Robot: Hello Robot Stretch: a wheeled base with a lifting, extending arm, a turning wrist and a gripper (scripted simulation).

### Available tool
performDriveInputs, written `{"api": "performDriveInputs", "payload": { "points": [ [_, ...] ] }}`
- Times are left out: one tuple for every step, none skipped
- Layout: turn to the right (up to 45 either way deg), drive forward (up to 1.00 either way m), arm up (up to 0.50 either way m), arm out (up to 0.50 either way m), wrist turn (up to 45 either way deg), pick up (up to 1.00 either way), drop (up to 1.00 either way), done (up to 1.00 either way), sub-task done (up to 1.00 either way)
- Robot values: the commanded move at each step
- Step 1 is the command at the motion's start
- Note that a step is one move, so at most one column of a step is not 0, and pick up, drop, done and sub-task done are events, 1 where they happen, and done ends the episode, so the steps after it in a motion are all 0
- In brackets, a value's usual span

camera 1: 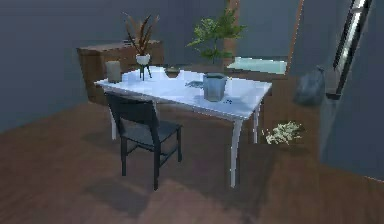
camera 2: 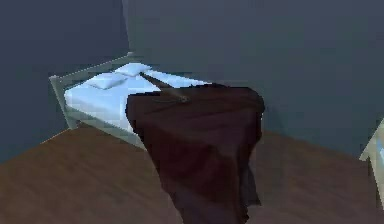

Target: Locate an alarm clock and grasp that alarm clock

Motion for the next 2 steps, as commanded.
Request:
{"api": "performDriveInputs", "payload": {
  "points": [
    [45.0,0.00,0.00,0.00,0.0,0.00,0.00,0.00,0.00],
    [45.0,0.00,0.00,0.00,0.0,0.00,0.00,0.00,0.00]
  ]
}}
